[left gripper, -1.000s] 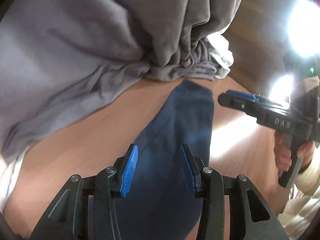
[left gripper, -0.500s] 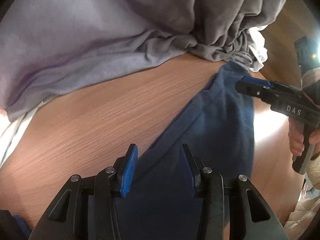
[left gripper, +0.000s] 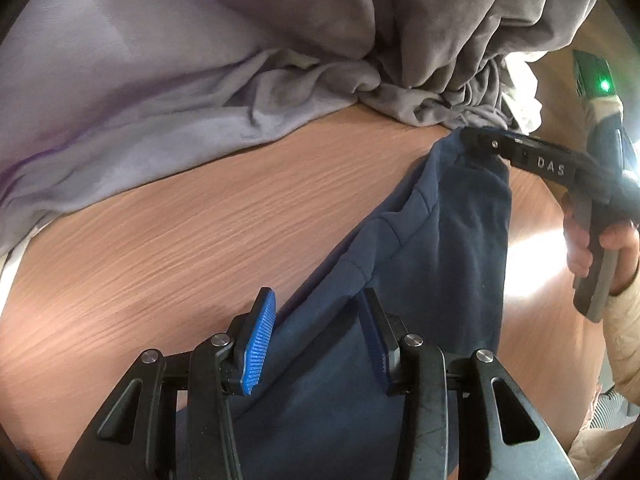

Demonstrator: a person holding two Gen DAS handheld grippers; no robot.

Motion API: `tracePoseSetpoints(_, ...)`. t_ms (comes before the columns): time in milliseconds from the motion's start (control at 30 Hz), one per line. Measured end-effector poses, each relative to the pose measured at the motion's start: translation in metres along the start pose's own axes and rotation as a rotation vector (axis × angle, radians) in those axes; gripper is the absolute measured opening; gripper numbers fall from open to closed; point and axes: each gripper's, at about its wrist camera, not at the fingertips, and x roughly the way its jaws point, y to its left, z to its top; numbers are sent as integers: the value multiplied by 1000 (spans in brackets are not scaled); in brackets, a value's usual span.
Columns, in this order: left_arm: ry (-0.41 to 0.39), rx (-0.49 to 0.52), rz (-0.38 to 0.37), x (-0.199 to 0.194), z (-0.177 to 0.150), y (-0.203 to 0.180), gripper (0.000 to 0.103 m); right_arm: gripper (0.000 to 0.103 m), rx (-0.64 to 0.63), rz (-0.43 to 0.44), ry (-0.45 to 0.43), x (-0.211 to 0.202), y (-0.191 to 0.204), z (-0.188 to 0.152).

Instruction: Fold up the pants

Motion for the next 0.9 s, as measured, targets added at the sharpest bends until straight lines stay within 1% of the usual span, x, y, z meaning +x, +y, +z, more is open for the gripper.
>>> tracePoseSetpoints(100,23,1,4,9,2,0,42,44,-6,15,27,11,-9,5)
tracePoseSetpoints(167,35,-2,3,13,4,1,39,44,-6,16,43,19,-12,5)
tracePoseSetpoints(267,49,-14,-13,19,5,2,25,44,1,33,72,29,-14,3)
tracePoseSetpoints(300,44,-14,-13,19,5,2,12,42,2,35,83,32,-14,1)
tracePoseSetpoints(333,35,-15,-16,17,5,1,8,37,5,42,92,34,-15,0)
tracePoseSetpoints(367,26,-21,-15,15,5,0,8,25,4,48,96,37,-15,-1)
tracePoseSetpoints(400,10,-32,1,11,4,-1,8,19,0,44,95,38,-14,-1)
tracePoseSetpoints(433,4,-35,11,10,4,-1,8,11,-10,35,80,36,-14,-1)
tracePoseSetpoints(467,4,-32,22,11,3,-2,8,6,-24,-3,59,34,-13,-1)
tracePoseSetpoints(500,5,-31,32,13,3,-3,8,6,-31,-24,49,34,-12,-1)
tracePoseSetpoints(567,9,-42,49,19,1,-1,8,6,-18,-19,57,36,-13,0)
tracePoseSetpoints(600,8,-51,46,20,1,1,8,6,-9,-25,60,38,-14,-1)
tracePoseSetpoints(667,1,-62,52,19,0,3,12,6,-16,-39,75,42,-13,-2)
tracePoseSetpoints(700,-1,-68,66,17,0,4,19,6,-13,-50,76,42,-13,-3)
tracePoseSetpoints(733,-11,-76,92,14,0,4,23,6,-11,-60,75,41,-13,-3)
tracePoseSetpoints(767,-24,-79,109,11,-1,4,24,7,-9,-85,71,40,-13,-3)
tracePoseSetpoints(800,-41,-81,131,6,-2,4,27,8,-3,-111,65,41,-12,-2)
tracePoseSetpoints(833,-69,-80,153,-3,-4,2,34,12,8,-137,59,38,-14,-2)
tracePoseSetpoints(867,-91,-75,162,-10,-5,-1,38,24,20,-158,60,34,-17,-3)
tracePoseSetpoints(900,-117,-63,171,-18,-7,-5,47,34,36,-167,55,28,-18,-3)
